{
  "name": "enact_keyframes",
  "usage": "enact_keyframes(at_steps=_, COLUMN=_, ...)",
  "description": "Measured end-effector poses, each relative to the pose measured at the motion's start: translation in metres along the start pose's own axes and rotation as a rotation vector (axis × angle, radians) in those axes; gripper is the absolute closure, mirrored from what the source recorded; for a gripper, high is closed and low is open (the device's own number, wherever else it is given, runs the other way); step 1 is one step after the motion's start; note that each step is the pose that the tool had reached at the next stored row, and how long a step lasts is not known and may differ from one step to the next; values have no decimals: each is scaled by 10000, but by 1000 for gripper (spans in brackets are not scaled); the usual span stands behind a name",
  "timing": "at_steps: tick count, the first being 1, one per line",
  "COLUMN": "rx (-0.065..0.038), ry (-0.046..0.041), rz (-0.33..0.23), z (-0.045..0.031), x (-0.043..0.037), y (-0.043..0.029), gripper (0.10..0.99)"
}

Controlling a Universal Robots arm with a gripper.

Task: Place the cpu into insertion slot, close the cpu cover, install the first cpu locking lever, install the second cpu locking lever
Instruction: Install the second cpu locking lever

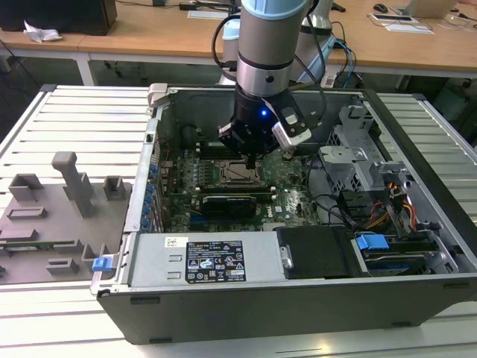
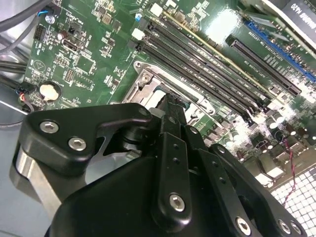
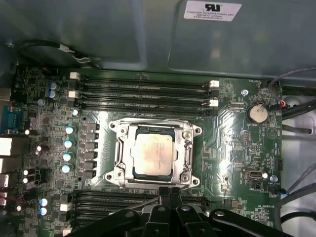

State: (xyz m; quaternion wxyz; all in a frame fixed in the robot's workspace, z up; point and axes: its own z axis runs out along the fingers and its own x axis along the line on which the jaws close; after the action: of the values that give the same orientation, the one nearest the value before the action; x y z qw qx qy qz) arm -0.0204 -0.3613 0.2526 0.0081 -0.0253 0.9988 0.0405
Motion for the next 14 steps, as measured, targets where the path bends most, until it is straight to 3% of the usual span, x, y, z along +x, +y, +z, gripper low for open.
enact_keyframes(at_steps=7, rx=-43, ry=22, rz=-1, z=-23, x=8, y=-8, gripper=980)
enact_keyframes(at_steps=9, rx=-106, ry=32, rz=2, z=-22, x=50, y=-9, gripper=980)
enact_keyframes(at_steps=14, rx=-106, ry=33, rz=3, z=-16, x=145, y=-10, gripper=980)
